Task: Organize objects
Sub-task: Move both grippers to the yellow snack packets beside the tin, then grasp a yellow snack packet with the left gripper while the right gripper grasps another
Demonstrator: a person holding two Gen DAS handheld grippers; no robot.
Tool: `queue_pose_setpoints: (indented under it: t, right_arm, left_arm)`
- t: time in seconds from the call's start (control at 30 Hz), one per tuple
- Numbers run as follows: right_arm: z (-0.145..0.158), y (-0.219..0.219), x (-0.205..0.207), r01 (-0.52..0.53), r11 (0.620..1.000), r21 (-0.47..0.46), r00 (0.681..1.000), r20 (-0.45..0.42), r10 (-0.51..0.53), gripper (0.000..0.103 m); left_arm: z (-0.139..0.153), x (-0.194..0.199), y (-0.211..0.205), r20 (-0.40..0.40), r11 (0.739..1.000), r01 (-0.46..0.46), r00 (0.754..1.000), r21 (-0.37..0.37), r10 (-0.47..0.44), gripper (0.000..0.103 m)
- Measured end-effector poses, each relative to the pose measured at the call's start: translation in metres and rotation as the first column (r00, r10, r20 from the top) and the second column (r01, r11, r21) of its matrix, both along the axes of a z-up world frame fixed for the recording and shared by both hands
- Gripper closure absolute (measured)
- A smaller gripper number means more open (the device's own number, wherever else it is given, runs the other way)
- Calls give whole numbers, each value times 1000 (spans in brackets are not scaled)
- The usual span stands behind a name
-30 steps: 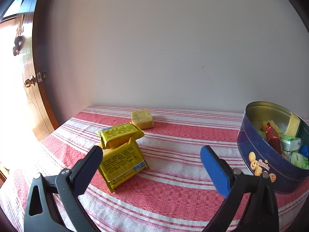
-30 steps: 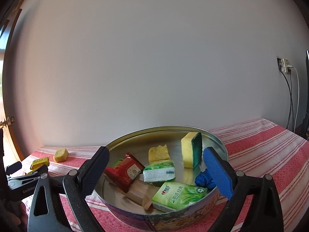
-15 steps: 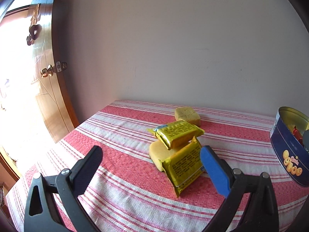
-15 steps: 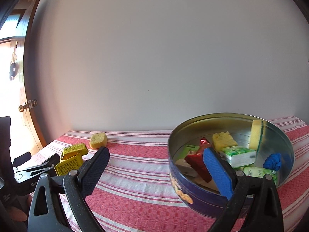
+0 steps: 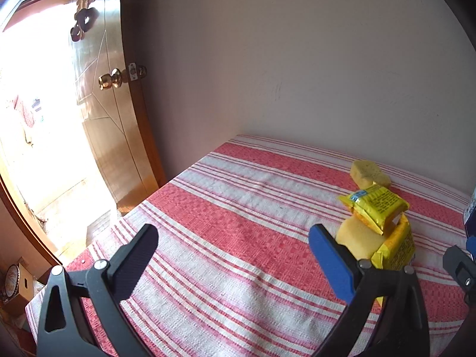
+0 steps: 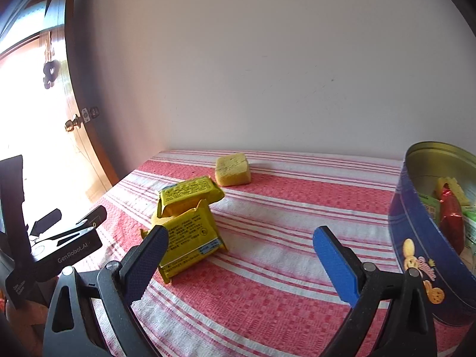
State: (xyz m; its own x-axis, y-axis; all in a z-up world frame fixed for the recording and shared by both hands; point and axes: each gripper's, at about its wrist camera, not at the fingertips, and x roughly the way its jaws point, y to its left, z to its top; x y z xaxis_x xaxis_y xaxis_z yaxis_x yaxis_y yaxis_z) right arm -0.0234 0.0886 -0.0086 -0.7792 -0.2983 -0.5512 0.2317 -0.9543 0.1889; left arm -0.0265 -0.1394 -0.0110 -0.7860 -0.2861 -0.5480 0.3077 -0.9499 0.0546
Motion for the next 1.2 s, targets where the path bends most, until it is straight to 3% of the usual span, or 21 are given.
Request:
queue_pose_setpoints:
  t: [0.27, 0.57, 0.63, 0.77, 1.0, 1.2]
  right_arm:
    - [-27, -43, -43, -183, 983, 21, 964, 198, 175, 4]
    - [-37, -63, -61, -227, 972, 69, 948, 245, 204, 5]
    - [-36, -57, -61, -213, 976, 53, 950, 245, 194, 20]
    - [-33, -40, -56, -213, 977, -7, 950, 234, 209, 29]
    - [-22, -3, -43, -119, 993, -10, 979, 168, 119, 29]
    - [-5, 38, -48, 101, 995, -3, 994, 53, -100, 29]
  left_arm:
    - [-10, -11, -15, 62, 997, -21, 998, 75, 16, 1]
    - [-14, -20, -11, 104, 997, -3, 995, 81, -5, 1]
    - [-14, -21, -9, 113, 997, 0, 994, 78, -9, 1]
    - [-13, -22, -8, 112, 997, 12, 993, 79, -20, 1]
    - [2, -20, 16, 10, 985, 164, 986, 51, -164, 1]
    - [19, -41, 60, 1, 930, 367, 930, -21, -367, 1]
